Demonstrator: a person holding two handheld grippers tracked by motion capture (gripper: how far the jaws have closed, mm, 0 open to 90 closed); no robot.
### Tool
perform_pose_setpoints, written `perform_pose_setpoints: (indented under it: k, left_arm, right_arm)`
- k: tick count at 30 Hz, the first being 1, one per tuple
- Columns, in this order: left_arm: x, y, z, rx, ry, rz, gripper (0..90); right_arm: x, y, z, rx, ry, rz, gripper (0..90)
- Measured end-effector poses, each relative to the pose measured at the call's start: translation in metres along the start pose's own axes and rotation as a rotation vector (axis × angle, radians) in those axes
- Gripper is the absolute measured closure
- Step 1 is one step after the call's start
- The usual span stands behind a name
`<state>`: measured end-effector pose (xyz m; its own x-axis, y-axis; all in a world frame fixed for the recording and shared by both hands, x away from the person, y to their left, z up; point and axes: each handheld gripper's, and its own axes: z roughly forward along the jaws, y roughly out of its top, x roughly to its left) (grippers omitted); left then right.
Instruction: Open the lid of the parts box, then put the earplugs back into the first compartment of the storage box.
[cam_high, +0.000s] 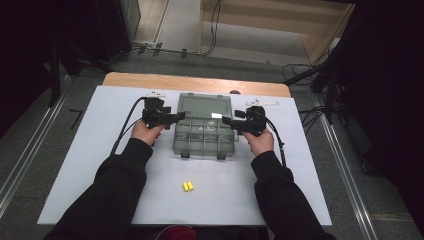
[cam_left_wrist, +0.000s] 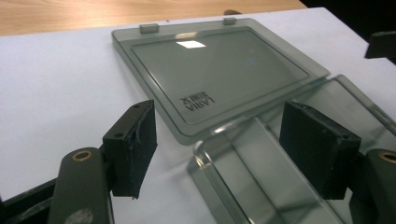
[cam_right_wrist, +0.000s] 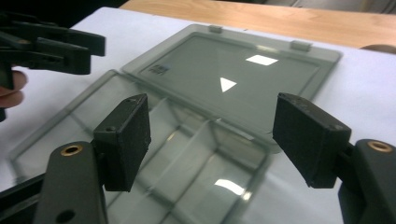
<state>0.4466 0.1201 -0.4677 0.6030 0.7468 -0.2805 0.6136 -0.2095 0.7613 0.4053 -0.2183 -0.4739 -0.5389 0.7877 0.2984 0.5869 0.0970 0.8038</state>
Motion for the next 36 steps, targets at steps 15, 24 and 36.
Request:
perform_pose_setpoints:
  k: [15,24,36]
  left_arm:
    - [-0.019,-0.010,-0.032,0.024,-0.098,0.063,27.5]
    - [-0.030,-0.025,-0.054,0.017,-0.166,0.102,27.5]
    - [-0.034,-0.043,-0.070,0.027,-0.189,0.129,27.5]
  right_arm:
    - [0.027,-0.015,-0.024,0.028,0.091,-0.058,26.3]
    - [0.047,-0.029,-0.043,0.051,0.121,-0.095,26.1]
    - [0.062,-0.044,-0.056,0.069,0.169,-0.114,25.9]
